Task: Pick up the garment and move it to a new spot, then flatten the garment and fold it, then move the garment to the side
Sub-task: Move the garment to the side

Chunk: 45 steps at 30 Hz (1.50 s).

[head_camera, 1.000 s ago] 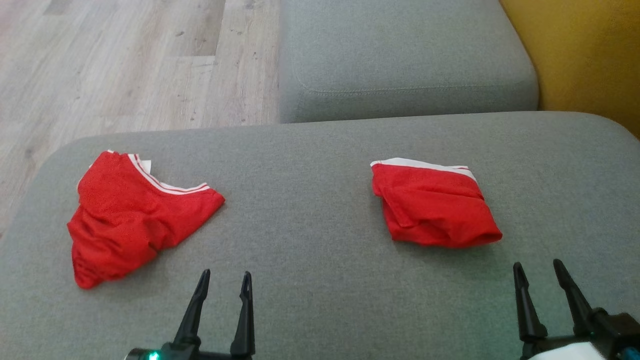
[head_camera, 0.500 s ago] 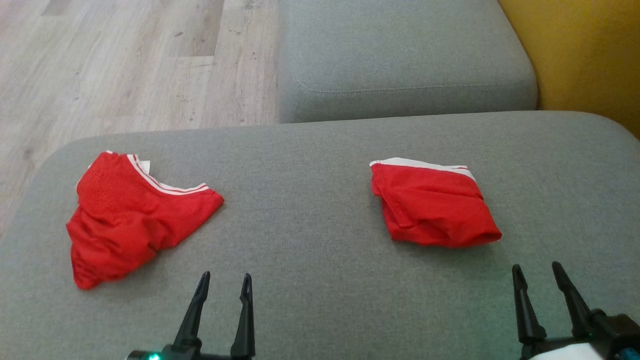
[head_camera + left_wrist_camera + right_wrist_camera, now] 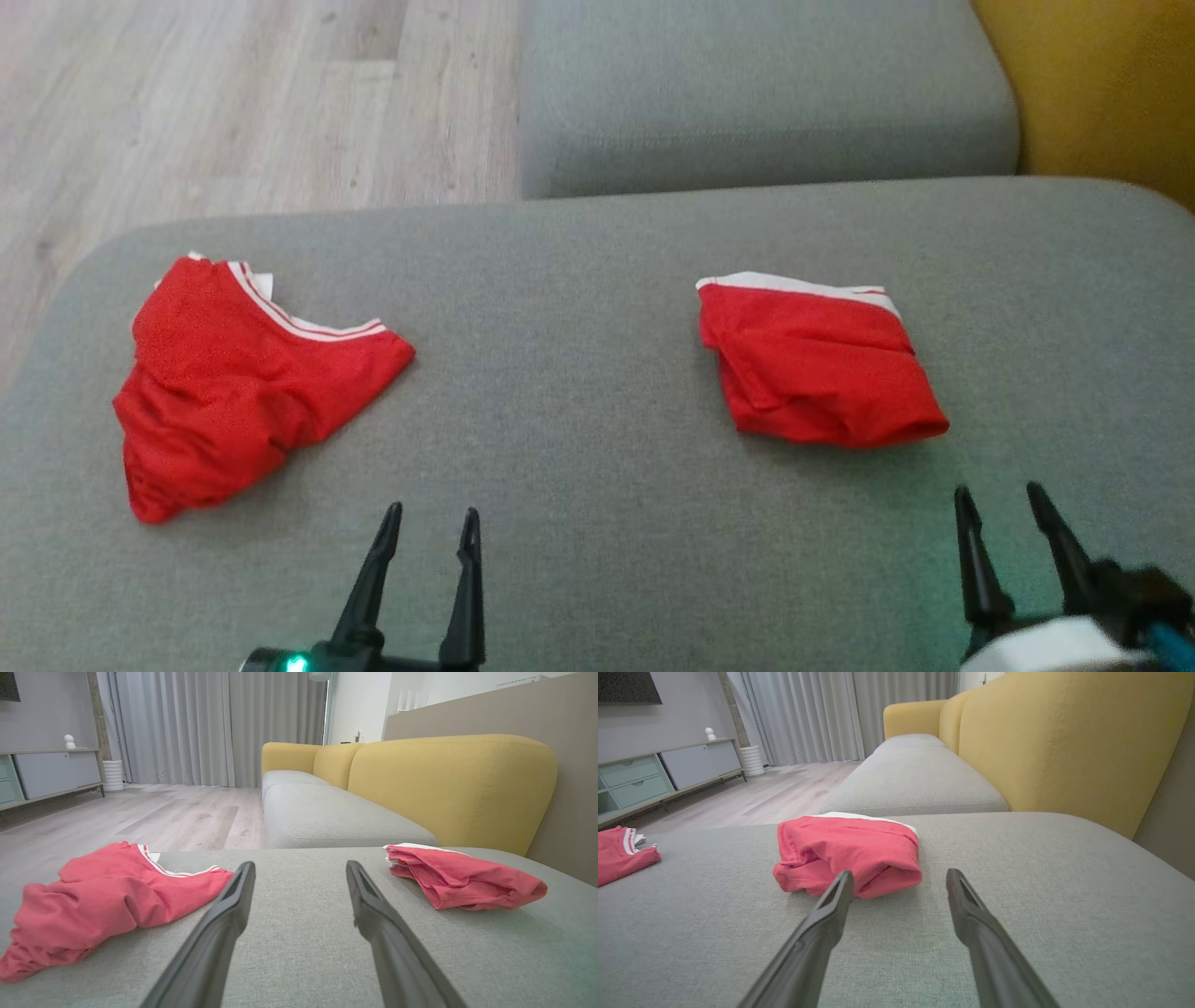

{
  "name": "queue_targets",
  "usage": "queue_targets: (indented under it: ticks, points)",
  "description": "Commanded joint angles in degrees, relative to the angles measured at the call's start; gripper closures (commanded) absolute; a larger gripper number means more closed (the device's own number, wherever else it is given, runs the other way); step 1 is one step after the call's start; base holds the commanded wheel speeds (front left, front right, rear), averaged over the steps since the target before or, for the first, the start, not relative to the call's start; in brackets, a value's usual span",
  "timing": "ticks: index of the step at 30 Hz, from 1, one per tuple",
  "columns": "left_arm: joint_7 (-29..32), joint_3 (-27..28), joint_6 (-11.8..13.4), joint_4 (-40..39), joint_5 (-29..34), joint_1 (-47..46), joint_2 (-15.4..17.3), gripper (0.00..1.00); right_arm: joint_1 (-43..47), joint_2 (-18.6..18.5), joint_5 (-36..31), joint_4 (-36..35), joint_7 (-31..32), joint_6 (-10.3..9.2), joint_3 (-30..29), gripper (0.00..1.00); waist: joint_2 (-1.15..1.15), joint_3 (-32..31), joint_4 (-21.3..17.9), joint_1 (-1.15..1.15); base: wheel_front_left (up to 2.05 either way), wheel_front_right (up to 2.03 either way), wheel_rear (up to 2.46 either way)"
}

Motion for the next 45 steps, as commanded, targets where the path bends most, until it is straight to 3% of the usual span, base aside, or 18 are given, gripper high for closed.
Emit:
queue_targets:
  ticks: [1, 14, 24, 25, 27, 28, 37, 45]
  points:
    - [-0.3, 0.8, 0.0, -2.2, 0.5, -3.4, -0.1, 0.0, -6.3, -1.6, 0.3, 1.3, -0.7, 0.21, 0.5, 0.0, 0.0, 1.7, 0.1, 0.0, 0.0, 0.0, 0.0]
    - [-0.3, -1.4, -0.1, -3.5, 0.2, -8.6, -0.1, 0.0, -29.1, -8.2, 6.5, 15.0, 12.7, 0.21, 1.4, 0.0, 0.0, 11.6, 1.2, 0.0, 0.0, 0.0, 0.0]
    - [-0.3, -2.1, -0.1, -3.6, 0.1, -12.7, -0.1, 0.0, -36.3, -9.2, 15.3, 26.3, 21.2, 0.21, 10.5, 0.0, 0.0, 16.5, 1.9, 0.0, 0.0, 0.0, 0.0]
    - [-0.3, -2.0, 0.0, -3.6, 0.1, -12.9, -0.1, 0.0, -36.1, -9.2, 16.7, 26.6, 22.0, 0.21, 11.7, 0.12, 0.0, 16.6, 1.7, 0.0, 0.0, 0.0, 0.0]
    - [-0.3, -2.0, 0.1, -3.6, 0.0, -13.1, -0.1, 0.0, -35.8, -9.4, 19.6, 26.7, 23.2, 0.21, 13.6, 0.75, 0.0, 16.8, 1.3, 0.0, 0.0, 0.0, 0.0]
    - [-0.3, -2.0, 0.1, -3.6, 0.0, -13.2, -0.1, 0.0, -35.7, -9.8, 20.9, 26.5, 23.4, 0.21, 14.5, 1.0, 0.0, 17.0, 0.9, 0.0, 0.0, 0.0, 0.0]
    - [-0.3, -1.1, -0.8, -4.7, 1.2, -14.2, -0.1, 0.0, -38.0, -17.0, 24.9, 22.2, 21.5, 0.21, 19.6, 1.0, 0.0, 20.0, -5.4, 0.0, 0.0, 0.0, 0.0]
    - [-0.3, 0.4, -2.9, -6.3, 3.5, -17.0, 0.0, 0.0, -41.1, -27.1, 21.6, 20.4, 21.3, 0.21, 17.0, 1.0, 0.0, 25.4, -11.5, 0.0, 0.0, 0.0, 0.0]
